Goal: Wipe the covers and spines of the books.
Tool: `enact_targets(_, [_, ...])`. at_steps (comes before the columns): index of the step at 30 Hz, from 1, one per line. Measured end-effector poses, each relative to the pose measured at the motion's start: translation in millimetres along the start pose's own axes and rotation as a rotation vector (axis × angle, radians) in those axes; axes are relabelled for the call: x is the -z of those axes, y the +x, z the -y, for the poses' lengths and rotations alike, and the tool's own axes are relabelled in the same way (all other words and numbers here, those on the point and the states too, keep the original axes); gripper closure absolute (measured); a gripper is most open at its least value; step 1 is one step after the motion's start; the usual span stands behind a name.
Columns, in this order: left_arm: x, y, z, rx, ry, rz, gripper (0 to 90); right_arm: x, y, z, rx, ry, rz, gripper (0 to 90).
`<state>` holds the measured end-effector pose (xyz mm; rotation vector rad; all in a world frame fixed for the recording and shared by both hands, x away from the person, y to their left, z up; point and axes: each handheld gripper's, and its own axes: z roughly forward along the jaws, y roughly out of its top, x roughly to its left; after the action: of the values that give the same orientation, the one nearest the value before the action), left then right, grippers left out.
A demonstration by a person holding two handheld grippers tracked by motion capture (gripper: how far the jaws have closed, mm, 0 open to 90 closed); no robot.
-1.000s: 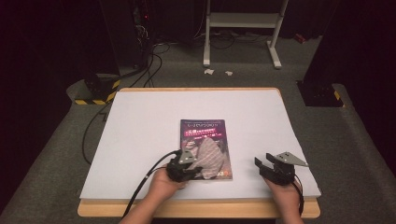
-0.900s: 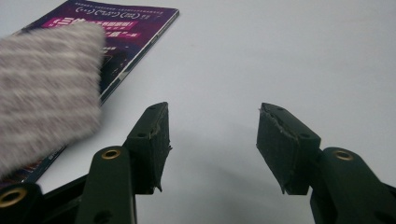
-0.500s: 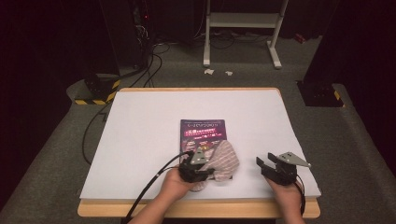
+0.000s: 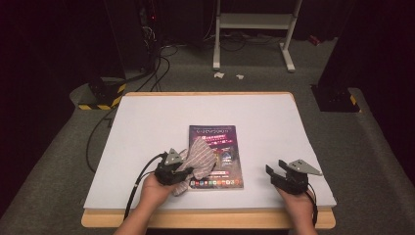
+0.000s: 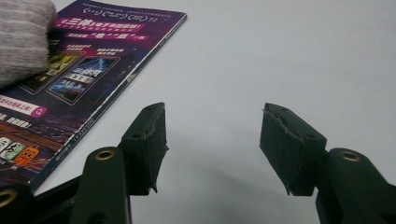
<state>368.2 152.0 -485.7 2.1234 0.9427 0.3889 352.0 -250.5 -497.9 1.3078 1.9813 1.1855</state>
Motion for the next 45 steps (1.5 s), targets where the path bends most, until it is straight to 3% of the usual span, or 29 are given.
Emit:
enact_targets(3, [-12.8, -8.1, -12.7, -0.019, 0.01, -0.002, 68.3, -0.1, 1.2, -0.7, 0.009, -0.001, -0.002, 41.4])
enact_targets(8, [-42.2, -30.3, -40.1, -0.082, 0.031, 0.052, 68.4, -1.7, 1.6, -0.4, 0.018, 0.004, -0.012, 41.2])
enact_targets(12, [-69.1, -50.5, -60.8, -0.113, 0.019, 0.107, 68.3, -1.0, 0.5, -0.9, 0.017, -0.006, -0.016, 41.0])
enact_targets(16, [-84.1, -64.0, -72.9, -0.153, 0.011, 0.127, 68.2, -1.3, 0.4, -0.7, 0.028, -0.012, -0.019, 40.0])
enact_targets(20, [-78.7, -52.9, -66.4, -0.138, 0.004, 0.144, 68.2, -0.9, 1.4, -0.2, 0.039, -0.018, -0.026, 40.2])
enact_targets(22, [-67.9, -38.5, -56.5, -0.129, 0.006, 0.14, 68.3, -0.8, 1.6, -0.1, 0.039, -0.016, -0.026, 40.2])
enact_targets(29, [-18.8, 20.9, -18.6, -0.044, 0.007, 0.02, 68.4, -1.5, 2.5, -0.2, 0.04, -0.008, -0.009, 40.9])
enact_targets(32, [-7.6, 32.5, -11.1, -0.016, 0.007, -0.016, 68.4, -3.3, 2.4, -0.8, 0.041, 0.002, -0.005, 41.2])
enact_targets(39, [-17.0, 22.7, -18.5, -0.04, 0.016, -0.023, 68.4, -3.3, 2.8, -1.0, 0.041, 0.0, -0.004, 41.5])
enact_targets(45, [-50.2, -11.7, -43.7, -0.106, 0.026, 0.034, 68.6, -3.2, 2.4, -0.7, 0.04, -0.003, -0.013, 41.4])
